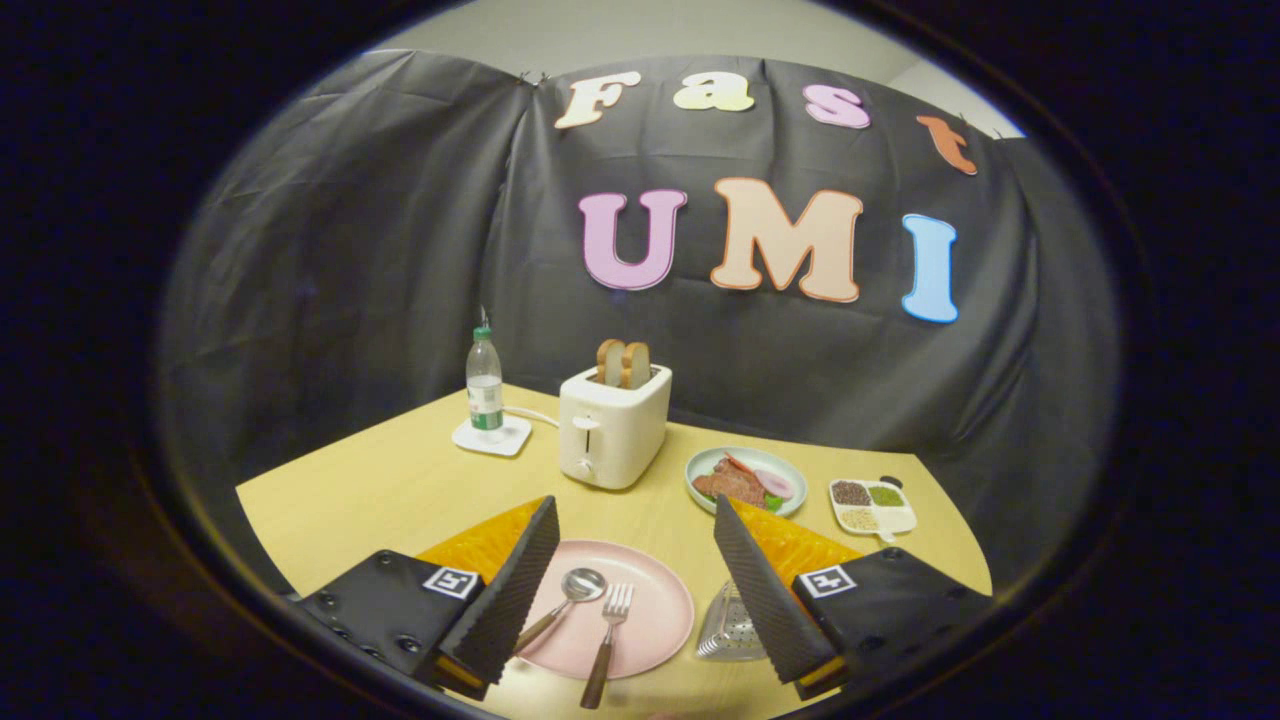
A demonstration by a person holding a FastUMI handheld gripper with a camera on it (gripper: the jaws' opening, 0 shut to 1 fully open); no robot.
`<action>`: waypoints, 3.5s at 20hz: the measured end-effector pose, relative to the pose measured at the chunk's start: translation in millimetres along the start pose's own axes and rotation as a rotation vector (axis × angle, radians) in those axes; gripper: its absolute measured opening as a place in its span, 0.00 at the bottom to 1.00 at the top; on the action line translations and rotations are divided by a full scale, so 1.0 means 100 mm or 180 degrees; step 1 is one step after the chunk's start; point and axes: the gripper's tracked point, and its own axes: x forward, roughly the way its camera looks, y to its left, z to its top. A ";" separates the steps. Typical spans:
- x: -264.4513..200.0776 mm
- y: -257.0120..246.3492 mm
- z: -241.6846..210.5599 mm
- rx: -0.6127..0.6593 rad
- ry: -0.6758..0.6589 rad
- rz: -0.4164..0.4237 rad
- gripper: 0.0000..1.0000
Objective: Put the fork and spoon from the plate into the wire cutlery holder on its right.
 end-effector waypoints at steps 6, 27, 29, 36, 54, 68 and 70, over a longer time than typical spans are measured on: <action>0.09 0.09 -0.51 -0.0075 0.0423 0.0126 1.00; 0.31 0.24 -1.82 -0.0249 0.1659 0.0192 0.76; 0.32 0.24 -1.85 -0.0232 0.1695 0.0174 0.63; 0.36 0.27 -1.90 -0.0202 0.1740 0.0135 0.35; 0.28 0.11 -1.77 -0.0219 0.1886 0.0093 0.07; 0.05 -0.25 -1.03 -0.0383 0.1986 0.0413 0.07; 0.03 -0.36 -0.97 -0.0404 0.2022 0.0435 0.07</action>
